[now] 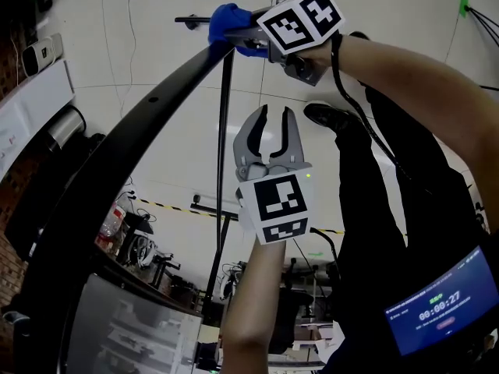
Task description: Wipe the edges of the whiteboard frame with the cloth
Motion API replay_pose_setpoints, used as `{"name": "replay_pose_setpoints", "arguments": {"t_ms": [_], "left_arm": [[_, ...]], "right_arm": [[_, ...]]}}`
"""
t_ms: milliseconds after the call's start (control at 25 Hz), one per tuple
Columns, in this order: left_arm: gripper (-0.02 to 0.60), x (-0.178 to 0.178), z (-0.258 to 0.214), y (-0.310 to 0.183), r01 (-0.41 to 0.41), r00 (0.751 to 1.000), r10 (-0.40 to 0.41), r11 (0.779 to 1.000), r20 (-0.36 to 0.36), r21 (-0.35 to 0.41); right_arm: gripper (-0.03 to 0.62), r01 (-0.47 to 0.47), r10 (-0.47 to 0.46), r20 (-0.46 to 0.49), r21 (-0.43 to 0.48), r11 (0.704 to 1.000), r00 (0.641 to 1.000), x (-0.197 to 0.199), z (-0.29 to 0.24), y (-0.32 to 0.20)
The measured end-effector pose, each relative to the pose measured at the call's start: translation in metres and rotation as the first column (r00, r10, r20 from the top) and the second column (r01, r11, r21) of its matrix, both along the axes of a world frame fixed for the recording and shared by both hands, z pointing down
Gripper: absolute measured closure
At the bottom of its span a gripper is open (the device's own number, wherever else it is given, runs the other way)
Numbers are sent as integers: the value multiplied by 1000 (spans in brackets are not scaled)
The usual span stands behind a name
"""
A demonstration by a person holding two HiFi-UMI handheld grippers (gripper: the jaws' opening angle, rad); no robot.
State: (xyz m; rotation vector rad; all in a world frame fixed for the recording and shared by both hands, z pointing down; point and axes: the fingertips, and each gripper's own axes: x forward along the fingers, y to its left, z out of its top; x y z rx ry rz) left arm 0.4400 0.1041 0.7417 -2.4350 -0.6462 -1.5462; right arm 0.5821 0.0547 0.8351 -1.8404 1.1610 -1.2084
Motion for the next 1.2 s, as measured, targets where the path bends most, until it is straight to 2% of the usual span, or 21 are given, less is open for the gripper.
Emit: {"name": "replay_pose_setpoints", "arguments": {"t_ms": [240,440,640,720,920,1080,1200], "left_arm": [[459,-1,9,-5,13,1000,-12,999,11,-36],[459,-6,20,-13,5,1000,-5,1000,22,-3],[457,-18,34,-27,-1,999,-2,999,54,45],[454,-21,34,-30,0,998,-3,998,57,55],[431,-25,36,-37,-20,999,16,996,48,92],[382,-26,48,-52,-42,997,33,987,64,156],[378,-31,52,-61,20,996,-33,989,85,149]], "right_arm": [[479,-10,11,21,-76,997,1000,-1,23,0],[480,5,3,42,-188,982,999,-11,40,13],[480,76,-59,70,-281,957,996,-47,51,34],[479,126,-116,53,-274,953,992,-68,45,36],[479,245,-262,-105,-151,958,959,-105,-5,5],[477,241,-257,-182,-105,965,949,-102,-27,-20],[477,204,-230,-207,-138,969,951,-89,-24,-31]]}}
